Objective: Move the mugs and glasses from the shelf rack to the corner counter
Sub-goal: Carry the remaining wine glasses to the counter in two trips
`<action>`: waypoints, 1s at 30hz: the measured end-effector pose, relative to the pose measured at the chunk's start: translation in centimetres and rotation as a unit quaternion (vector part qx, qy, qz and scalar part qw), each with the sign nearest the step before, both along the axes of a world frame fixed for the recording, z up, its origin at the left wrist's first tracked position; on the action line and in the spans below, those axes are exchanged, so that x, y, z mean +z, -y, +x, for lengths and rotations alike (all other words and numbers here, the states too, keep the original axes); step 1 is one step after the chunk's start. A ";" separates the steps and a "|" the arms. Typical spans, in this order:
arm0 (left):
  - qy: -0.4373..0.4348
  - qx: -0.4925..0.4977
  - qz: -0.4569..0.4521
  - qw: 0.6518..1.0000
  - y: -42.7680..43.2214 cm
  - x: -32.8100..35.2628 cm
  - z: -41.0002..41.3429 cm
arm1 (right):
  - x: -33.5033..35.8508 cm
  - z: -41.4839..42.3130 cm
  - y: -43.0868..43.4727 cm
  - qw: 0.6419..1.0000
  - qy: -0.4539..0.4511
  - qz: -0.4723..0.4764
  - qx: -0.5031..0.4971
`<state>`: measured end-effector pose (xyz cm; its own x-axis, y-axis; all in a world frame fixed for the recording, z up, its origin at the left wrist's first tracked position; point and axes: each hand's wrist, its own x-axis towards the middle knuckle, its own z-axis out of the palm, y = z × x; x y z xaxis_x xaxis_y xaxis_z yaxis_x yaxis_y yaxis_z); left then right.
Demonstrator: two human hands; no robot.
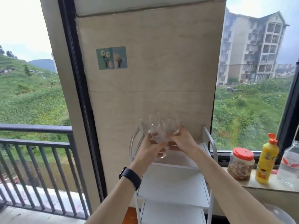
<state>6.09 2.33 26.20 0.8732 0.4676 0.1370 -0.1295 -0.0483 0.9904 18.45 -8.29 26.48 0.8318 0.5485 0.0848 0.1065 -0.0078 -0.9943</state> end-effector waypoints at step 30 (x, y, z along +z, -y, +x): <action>-0.074 -0.373 0.149 0.913 28.2 -9.1 -7.5 | -11.6 -26.6 39.0 0.950 -0.044 0.005 -0.309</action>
<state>-1.41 -25.91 17.11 0.9527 -0.3034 0.0164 -0.1028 -0.2713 0.9570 -8.13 -47.31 14.92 0.9989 -0.0476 0.0021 0.0005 -0.0329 -0.9995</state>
